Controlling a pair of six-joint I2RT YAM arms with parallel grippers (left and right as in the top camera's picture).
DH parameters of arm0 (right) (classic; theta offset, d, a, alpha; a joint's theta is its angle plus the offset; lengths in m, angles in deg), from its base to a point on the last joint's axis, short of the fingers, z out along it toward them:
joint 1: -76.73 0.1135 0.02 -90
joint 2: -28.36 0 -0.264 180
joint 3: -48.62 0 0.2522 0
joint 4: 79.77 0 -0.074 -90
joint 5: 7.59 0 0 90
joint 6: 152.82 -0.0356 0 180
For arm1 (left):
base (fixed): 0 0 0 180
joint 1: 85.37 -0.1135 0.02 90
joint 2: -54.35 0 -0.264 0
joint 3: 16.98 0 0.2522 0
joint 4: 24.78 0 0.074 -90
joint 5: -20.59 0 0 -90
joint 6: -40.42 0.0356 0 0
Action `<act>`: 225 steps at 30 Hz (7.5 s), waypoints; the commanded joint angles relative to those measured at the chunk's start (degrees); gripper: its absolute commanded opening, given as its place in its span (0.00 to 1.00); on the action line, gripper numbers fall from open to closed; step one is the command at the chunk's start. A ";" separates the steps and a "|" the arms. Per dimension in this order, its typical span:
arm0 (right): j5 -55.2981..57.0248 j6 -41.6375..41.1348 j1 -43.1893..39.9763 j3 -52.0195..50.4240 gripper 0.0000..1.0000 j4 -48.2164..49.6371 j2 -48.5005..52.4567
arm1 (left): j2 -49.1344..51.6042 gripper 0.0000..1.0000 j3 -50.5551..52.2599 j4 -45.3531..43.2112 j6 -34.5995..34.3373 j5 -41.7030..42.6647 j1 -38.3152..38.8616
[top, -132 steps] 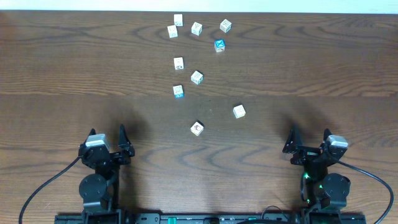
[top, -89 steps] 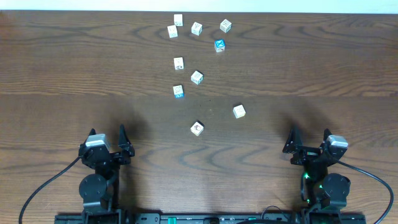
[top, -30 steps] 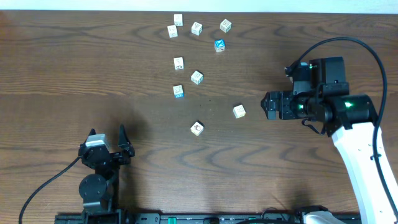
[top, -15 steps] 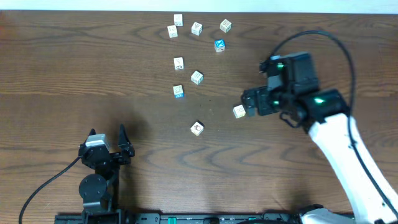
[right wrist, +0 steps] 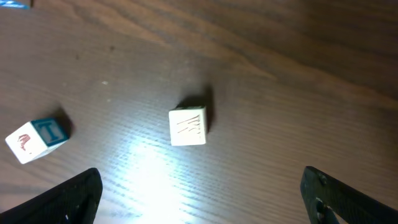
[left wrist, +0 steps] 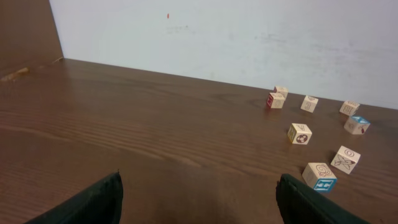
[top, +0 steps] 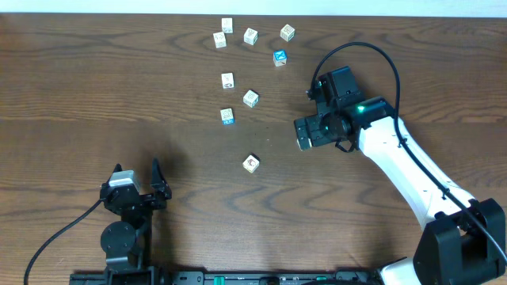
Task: Lift 5 blocks
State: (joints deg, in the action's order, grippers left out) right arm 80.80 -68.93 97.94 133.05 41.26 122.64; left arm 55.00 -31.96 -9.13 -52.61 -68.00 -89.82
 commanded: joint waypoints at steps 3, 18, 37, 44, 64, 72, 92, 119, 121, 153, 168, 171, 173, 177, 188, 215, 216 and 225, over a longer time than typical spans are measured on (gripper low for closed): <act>2.71 -0.50 0.35 0.76 0.90 1.40 2.36 | -0.28 0.79 0.96 2.16 -0.26 -0.55 -0.20; 1.14 1.05 5.55 0.76 0.64 5.20 13.66 | -0.28 0.79 0.96 2.16 -0.26 -0.55 -0.20; 3.10 -5.18 5.79 -0.04 0.34 5.62 14.60 | -0.28 0.79 0.96 2.16 -0.26 -0.55 -0.20; 3.50 -10.29 5.81 -1.09 0.16 5.07 14.60 | -0.28 0.79 0.96 2.16 -0.26 -0.55 -0.20; 6.14 -23.98 18.99 -1.51 0.14 -0.46 9.90 | -0.28 0.79 0.96 2.16 -0.26 -0.55 -0.20; 10.47 -25.42 19.06 -3.52 0.19 1.11 9.90 | -0.28 0.79 0.96 2.16 -0.26 -0.55 -0.20; 7.52 -23.50 17.88 -3.23 0.84 2.40 9.55 | -0.28 0.79 0.96 2.16 -0.26 -0.55 -0.20; 0.28 8.39 10.05 35.74 0.92 5.33 33.46 | -0.28 0.79 0.96 2.16 -0.26 -0.55 -0.20; 0.24 7.43 9.94 37.44 0.95 5.60 35.58 | -0.28 0.79 0.96 2.16 -0.26 -0.55 -0.20; -3.04 26.97 9.09 37.92 0.58 12.15 41.09 | -0.26 0.79 0.96 2.16 -0.26 -0.55 -0.20; -1.42 25.38 9.20 38.07 0.27 12.92 45.20 | -0.26 0.79 0.96 2.16 -0.26 -0.57 -0.20; 1.33 24.30 9.20 39.67 0.23 11.54 44.11 | -0.26 0.79 0.96 2.16 -0.26 -0.55 -0.20; 2.05 24.20 9.20 41.31 0.21 9.35 42.95 | -0.26 0.79 0.96 2.16 -0.26 -0.55 -0.20; 2.25 21.59 9.20 45.31 0.14 4.37 39.60 | -0.26 0.79 0.96 2.16 -0.26 -0.55 -0.20; 5.92 5.79 6.58 46.60 0.01 -13.64 26.34 | -0.26 0.79 0.96 2.16 -0.26 -0.55 -0.20; 5.99 -20.26 0.20 -34.58 0.21 7.78 -45.94 | -0.24 0.79 0.96 2.16 -0.26 -0.55 -0.20; 5.14 -20.26 0.20 -36.02 0.21 11.15 -43.47 | -0.26 0.79 0.96 2.16 -0.26 -0.57 -0.20; -1.46 -18.60 0.26 -32.17 0.18 32.63 -11.04 | -0.24 0.79 0.96 2.16 -0.26 -0.55 -0.20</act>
State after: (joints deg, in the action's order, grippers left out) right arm 82.79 -87.81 98.03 97.69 72.39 103.87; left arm 55.00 -32.05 -8.97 -52.61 -68.02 -89.82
